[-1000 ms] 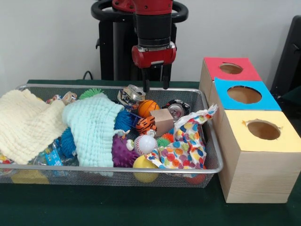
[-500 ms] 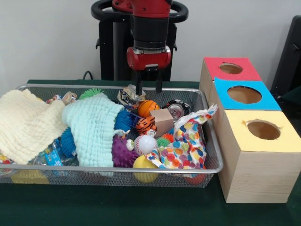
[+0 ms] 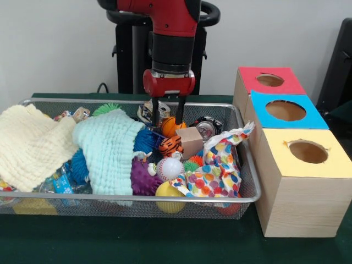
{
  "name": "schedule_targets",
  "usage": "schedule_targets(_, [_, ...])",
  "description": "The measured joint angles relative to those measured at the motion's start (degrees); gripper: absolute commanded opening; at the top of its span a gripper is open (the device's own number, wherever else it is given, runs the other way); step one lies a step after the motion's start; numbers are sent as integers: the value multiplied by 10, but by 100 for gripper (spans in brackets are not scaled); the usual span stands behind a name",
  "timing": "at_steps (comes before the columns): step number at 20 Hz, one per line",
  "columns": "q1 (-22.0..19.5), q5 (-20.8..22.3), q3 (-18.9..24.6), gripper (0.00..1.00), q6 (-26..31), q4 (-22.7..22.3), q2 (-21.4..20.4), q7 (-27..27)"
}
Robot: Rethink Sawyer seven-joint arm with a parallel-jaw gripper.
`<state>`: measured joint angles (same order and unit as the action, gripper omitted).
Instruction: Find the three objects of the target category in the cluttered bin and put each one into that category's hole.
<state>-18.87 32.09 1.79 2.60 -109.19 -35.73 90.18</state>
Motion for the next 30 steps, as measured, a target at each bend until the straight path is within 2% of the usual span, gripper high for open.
schedule_targets(6, [16,0,-20,100,-6,22,30,0])
schedule_targets(16, [37,-1,-47,100,-16,34,49,0])
schedule_targets(30, [43,-26,-60,100,-83,45,73,0])
